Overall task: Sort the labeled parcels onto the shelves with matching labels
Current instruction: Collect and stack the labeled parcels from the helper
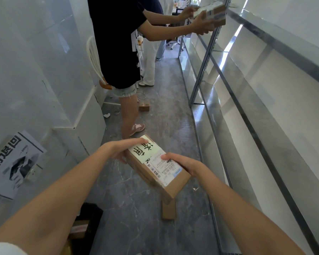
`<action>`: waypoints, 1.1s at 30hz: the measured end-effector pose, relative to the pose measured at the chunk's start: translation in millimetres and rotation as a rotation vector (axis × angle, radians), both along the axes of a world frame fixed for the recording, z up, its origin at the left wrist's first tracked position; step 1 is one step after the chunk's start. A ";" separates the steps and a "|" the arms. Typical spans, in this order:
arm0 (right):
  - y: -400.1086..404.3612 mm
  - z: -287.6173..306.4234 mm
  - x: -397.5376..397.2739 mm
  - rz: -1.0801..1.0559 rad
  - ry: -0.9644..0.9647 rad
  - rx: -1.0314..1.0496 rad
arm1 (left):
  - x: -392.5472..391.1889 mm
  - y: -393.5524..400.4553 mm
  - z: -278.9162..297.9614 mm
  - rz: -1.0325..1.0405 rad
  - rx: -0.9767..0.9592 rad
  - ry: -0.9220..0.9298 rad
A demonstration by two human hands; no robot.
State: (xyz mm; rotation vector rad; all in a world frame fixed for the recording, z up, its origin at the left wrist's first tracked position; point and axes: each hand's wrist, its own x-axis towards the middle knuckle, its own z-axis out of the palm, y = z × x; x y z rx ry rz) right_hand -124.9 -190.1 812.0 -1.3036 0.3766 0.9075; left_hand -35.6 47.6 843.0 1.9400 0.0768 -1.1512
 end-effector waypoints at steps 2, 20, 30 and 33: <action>-1.6 0.0 -1.0 0.026 -0.002 -0.013 | -5.0 1.2 -1.5 0.026 -0.036 0.040; -33.8 -0.7 13.8 -0.268 -0.130 -0.250 | -22.2 29.8 -37.2 0.374 -0.337 0.126; -5.5 -15.2 -4.4 -0.674 -0.142 0.080 | -30.4 30.1 -60.8 0.442 -0.456 0.160; 1.3 -15.9 -0.1 -0.719 -0.150 0.083 | -37.3 28.6 -55.1 0.320 -0.455 0.224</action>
